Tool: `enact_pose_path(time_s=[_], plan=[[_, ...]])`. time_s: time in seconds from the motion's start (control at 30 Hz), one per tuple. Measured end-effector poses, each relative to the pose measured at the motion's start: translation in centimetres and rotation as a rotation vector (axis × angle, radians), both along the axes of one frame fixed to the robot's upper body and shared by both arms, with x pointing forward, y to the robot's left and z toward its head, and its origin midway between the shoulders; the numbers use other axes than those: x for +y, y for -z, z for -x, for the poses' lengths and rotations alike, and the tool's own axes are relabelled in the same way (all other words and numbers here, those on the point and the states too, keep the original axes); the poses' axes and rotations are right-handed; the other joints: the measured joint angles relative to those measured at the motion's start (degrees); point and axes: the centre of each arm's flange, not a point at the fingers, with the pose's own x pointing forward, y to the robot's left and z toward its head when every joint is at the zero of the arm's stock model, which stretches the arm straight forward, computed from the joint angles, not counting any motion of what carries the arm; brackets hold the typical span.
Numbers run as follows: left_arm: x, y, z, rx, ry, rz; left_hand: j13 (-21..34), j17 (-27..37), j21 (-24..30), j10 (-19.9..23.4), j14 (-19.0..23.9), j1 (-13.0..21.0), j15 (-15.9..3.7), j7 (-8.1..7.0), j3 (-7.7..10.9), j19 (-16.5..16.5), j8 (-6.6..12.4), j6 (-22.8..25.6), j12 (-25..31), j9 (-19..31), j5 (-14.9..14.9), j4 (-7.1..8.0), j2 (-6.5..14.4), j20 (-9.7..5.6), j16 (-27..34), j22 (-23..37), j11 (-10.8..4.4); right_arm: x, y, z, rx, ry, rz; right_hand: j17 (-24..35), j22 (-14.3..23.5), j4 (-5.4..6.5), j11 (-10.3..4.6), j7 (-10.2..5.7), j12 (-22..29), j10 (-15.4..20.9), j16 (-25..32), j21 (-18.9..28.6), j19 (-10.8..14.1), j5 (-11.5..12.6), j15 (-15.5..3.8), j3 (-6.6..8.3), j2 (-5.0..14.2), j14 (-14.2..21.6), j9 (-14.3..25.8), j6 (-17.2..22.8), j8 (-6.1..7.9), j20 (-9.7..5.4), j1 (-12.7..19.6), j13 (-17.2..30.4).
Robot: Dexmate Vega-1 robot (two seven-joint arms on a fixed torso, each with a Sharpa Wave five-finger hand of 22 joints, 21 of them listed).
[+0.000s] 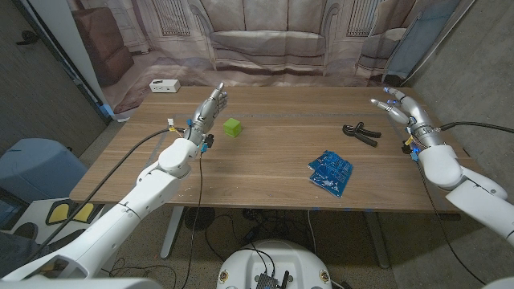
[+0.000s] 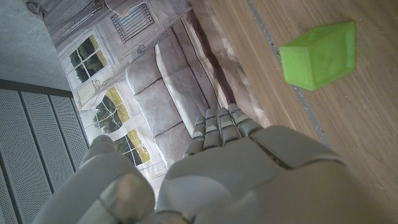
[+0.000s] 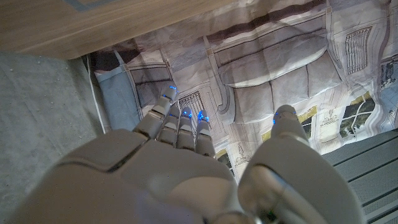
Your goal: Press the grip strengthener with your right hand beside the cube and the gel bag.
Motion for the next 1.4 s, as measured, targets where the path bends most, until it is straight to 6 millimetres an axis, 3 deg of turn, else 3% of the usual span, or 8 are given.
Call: enact_pose_path(time_s=[0.37,0.53,0.57,0.77,1.4], plan=[[0.1,0.2,0.2,-0.002,-0.001,0.003,0.0,0.0,0.0,0.1,0.2,0.0,0.2,-0.21,-0.18,0.0,0.0,0.2,0.0,0.0,0.0,-0.17,0.0,0.0,0.0,0.0,-0.14,0.5,-0.3,0.9,0.003,0.11,0.061,0.0,0.0,0.0,-0.31,-0.53,0.0,0.3,0.0,0.0,0.0,0.0,-0.41,0.0,0.08,0.4,0.0,0.5,0.26,0.0,0.5,0.0],[0.1,0.4,0.3,-0.001,-0.001,0.004,0.0,0.0,0.0,0.1,0.2,0.0,0.19,0.0,-0.24,0.0,0.0,0.4,0.0,0.0,0.0,-0.23,0.0,0.0,0.0,0.0,-0.14,-0.3,0.1,0.5,0.031,0.18,0.074,0.0,0.0,0.0,-0.31,-0.83,0.0,0.3,0.0,0.0,0.0,0.0,-0.4,0.0,0.08,0.4,0.0,0.8,0.49,0.0,0.5,0.0],[0.1,0.4,0.3,-0.001,-0.001,0.005,0.0,0.0,0.0,0.3,0.2,0.0,0.2,0.0,-0.24,0.0,0.0,0.4,0.0,0.0,0.0,-0.23,0.0,0.0,0.0,0.0,0.01,0.9,-0.6,1.2,0.015,0.161,0.095,0.0,0.0,-0.1,-0.31,-0.93,0.0,0.3,0.0,-0.2,0.0,0.0,-0.4,0.1,-0.04,0.4,0.0,0.9,0.49,0.02,0.7,0.0],[0.1,0.5,0.4,-0.001,0.0,0.005,0.0,0.0,-0.1,0.4,0.2,0.0,0.19,0.0,-0.24,0.0,0.0,0.4,0.0,0.0,0.0,-0.23,0.0,0.0,0.0,0.0,0.17,1.2,-1.0,1.4,0.04,0.189,0.13,0.0,0.0,-0.15,-0.31,-1.24,0.0,0.3,0.0,-0.4,-0.2,0.0,-0.18,0.15,-0.14,0.2,0.0,0.6,0.49,0.22,0.8,0.0],[0.1,0.7,0.9,-0.006,-0.004,0.005,0.0,0.0,-0.3,0.4,0.2,0.0,0.19,0.0,0.0,0.0,-0.31,0.4,0.0,0.0,0.0,-0.47,0.0,0.03,-0.2,0.0,0.17,1.8,-1.7,1.3,0.155,0.238,0.213,0.0,0.0,-0.15,-0.31,-0.29,0.0,0.3,0.0,-0.5,-0.5,0.0,0.13,0.64,-0.07,-0.1,0.0,-0.7,0.22,0.53,1.9,0.0]])
